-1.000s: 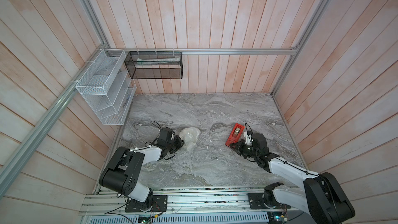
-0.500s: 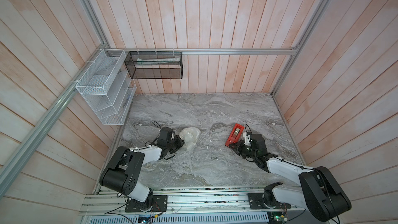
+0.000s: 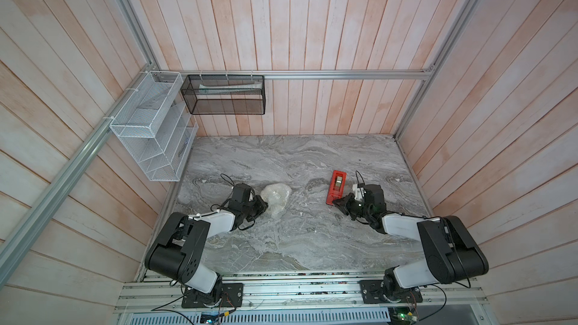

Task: Wrap bowls in bubble wrap
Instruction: Tear off the tape using the Tape Cutter.

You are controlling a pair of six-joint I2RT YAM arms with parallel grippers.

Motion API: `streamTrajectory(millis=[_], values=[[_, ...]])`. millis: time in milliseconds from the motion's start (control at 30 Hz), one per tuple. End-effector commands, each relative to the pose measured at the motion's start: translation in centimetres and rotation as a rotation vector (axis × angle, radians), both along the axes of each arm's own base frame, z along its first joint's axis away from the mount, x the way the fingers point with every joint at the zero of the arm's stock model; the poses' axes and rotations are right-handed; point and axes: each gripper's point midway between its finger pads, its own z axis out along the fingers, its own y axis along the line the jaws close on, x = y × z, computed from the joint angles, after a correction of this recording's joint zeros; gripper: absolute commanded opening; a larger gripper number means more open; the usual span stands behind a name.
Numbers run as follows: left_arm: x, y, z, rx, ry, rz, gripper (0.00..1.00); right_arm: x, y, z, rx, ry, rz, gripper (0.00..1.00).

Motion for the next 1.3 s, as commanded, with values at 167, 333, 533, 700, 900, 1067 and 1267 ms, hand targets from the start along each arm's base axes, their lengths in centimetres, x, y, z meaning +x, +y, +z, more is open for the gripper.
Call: streamTrajectory(millis=[167, 333, 533, 700, 900, 1067, 1267], values=[[2.1, -0.7, 1.9, -0.014, -0.065, 0.001, 0.11, -0.4, -1.3, -6.2, -0.085, 0.183, -0.028, 0.00], [2.2, -0.6, 1.9, -0.009, -0.062, 0.005, 0.10, -0.4, -2.1, -7.2, -0.079, 0.206, -0.055, 0.00], [2.2, -0.5, 1.8, -0.001, -0.057, 0.010, 0.10, -0.1, -2.7, -8.0, -0.048, 0.227, -0.079, 0.00], [2.2, -0.4, 1.7, 0.003, -0.056, 0.012, 0.10, 0.0, -3.0, -9.2, -0.050, 0.260, -0.091, 0.00], [2.3, -0.5, 2.1, 0.005, -0.061, 0.007, 0.10, 0.6, -2.9, -9.8, -0.044, 0.274, -0.099, 0.00], [2.2, -0.5, 2.0, 0.010, -0.056, 0.004, 0.10, 1.1, -2.9, -10.3, -0.051, 0.280, -0.098, 0.00], [2.2, -0.6, 1.6, 0.031, -0.047, -0.010, 0.10, 1.3, -1.3, -7.4, -0.022, 0.207, -0.017, 0.00]])
